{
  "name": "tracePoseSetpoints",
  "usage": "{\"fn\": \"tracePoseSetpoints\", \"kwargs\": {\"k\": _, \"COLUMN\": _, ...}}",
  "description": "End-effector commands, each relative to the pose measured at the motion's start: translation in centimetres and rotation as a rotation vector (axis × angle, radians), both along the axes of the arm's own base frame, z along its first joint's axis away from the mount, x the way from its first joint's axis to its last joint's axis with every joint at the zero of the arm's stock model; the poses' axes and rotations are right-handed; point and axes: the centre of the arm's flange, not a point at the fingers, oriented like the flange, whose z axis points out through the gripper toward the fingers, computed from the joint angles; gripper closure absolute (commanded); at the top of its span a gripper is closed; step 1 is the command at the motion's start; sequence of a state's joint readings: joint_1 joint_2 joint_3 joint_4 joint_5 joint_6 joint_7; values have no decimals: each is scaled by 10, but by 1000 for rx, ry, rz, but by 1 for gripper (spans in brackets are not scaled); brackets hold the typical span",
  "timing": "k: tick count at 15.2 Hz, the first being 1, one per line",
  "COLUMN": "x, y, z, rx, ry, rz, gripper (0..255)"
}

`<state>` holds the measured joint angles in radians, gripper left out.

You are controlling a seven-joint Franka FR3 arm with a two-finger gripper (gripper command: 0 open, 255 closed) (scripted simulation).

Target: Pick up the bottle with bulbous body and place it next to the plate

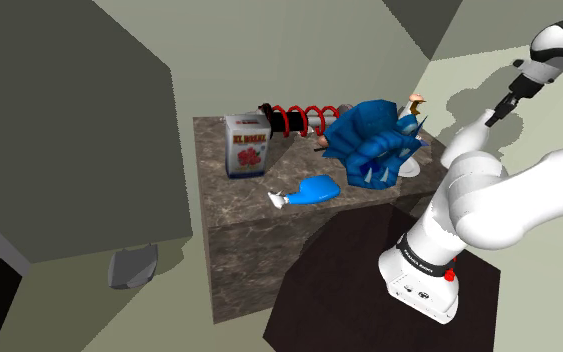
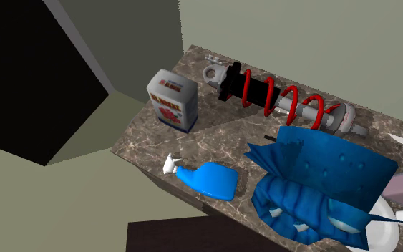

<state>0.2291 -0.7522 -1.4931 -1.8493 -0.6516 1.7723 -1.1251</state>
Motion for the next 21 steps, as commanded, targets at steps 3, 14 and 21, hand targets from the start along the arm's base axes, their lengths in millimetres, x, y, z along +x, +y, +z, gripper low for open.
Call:
{"fn": "tracePoseSetpoints", "kwargs": {"k": 3, "x": 0, "y": 0, "z": -22, "rx": -1, "ry": 0, "rz": 0, "gripper": 255}}
{"fn": "tracePoseSetpoints", "kwargs": {"k": 14, "x": 0, "y": 0, "z": -35, "rx": -1, "ry": 0, "rz": 0, "gripper": 0}}
{"fn": "tracePoseSetpoints", "kwargs": {"k": 21, "x": -3, "y": 0, "z": -9, "rx": -1, "ry": 0, "rz": 0, "gripper": 0}}
